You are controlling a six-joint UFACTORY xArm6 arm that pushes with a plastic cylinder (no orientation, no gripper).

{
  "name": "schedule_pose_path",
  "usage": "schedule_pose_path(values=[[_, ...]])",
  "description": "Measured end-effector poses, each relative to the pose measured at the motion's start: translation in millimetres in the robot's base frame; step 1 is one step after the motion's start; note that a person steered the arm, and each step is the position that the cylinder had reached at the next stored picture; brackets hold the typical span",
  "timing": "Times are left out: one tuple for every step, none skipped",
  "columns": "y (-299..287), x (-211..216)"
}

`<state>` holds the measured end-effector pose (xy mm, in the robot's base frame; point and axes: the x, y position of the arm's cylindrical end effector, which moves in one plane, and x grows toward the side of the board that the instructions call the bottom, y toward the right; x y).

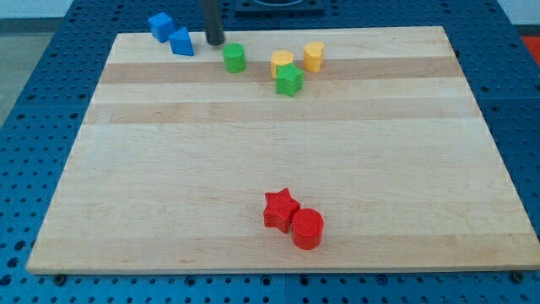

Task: Push the yellow hexagon toward the green circle

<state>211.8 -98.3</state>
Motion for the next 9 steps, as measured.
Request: schedule_pose_path(values=[[53.7, -0.3], [95.7, -0.2], [131.2, 2.1], [136.1, 18.5], [136.1, 36.7], [140.1, 49.8], [140.1, 55.0], [138.0, 69.4], [138.0, 80.0]])
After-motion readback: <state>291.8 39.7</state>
